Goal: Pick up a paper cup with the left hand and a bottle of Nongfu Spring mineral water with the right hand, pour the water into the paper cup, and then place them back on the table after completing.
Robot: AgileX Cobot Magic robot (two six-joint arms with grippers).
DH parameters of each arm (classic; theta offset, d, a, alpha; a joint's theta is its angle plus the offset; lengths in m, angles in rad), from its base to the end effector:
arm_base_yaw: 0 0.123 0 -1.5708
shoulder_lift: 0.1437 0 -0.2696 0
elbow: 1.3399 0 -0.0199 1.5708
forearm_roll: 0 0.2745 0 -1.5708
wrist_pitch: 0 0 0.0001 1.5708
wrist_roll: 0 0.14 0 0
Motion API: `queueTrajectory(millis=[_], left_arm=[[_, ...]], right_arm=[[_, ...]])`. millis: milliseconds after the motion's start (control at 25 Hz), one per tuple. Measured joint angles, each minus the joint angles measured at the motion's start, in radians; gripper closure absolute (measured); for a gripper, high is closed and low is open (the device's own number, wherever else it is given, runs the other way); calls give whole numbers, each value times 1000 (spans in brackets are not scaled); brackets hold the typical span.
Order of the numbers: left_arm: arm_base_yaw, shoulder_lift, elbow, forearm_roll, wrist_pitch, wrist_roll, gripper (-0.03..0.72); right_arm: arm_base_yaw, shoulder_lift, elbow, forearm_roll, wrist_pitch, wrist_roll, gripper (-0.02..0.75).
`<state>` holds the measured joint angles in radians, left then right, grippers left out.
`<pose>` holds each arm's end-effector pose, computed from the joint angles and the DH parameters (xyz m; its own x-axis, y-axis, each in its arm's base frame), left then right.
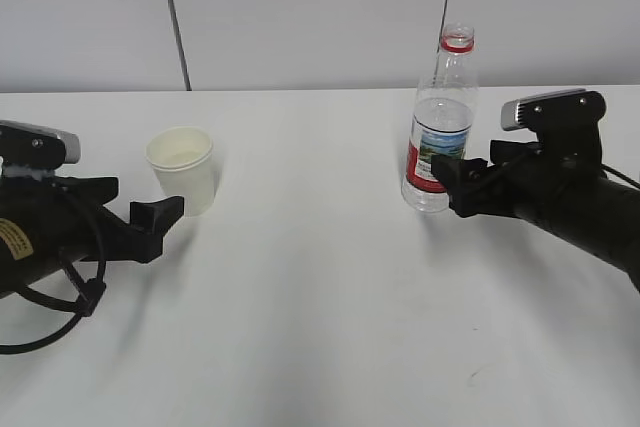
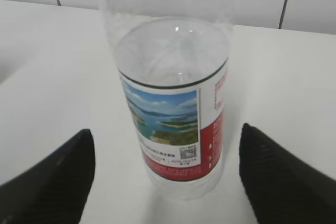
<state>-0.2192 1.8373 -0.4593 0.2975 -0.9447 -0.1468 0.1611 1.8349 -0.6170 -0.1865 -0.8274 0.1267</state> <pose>0.3143 -0.1041 0.0630 -0.3374 0.1060 -0.9354 0.4382 0.8971 -0.0564 0.3659 0.0788 0.0880 -0.3029 -0.0495 -0.9517 -0.2872 0.9570 0.0416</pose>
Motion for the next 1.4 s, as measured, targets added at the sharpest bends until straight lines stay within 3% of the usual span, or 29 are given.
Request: queueTrajectory(millis=[200, 480, 640, 880, 1120, 1400], left_arm=[[0, -116, 4, -2, 196, 0, 105], [0, -311, 5, -84, 520, -3, 153], [0, -433, 5, -110, 687, -63, 185], [0, -602, -48, -204, 1076, -114, 200], [0, -685, -157, -239, 1535, -116, 207], [0, -694, -281, -248, 1925, -113, 208]], right_arm=[[0, -133, 45, -4, 125, 0, 123], [0, -322, 54, -16, 508, 0, 151], [0, -436, 55, -16, 688, 33, 151], [0, -596, 55, 10, 994, 151, 153], [0, -721, -44, 96, 1441, 160, 164], [0, -768, -224, 130, 1898, 144, 168]])
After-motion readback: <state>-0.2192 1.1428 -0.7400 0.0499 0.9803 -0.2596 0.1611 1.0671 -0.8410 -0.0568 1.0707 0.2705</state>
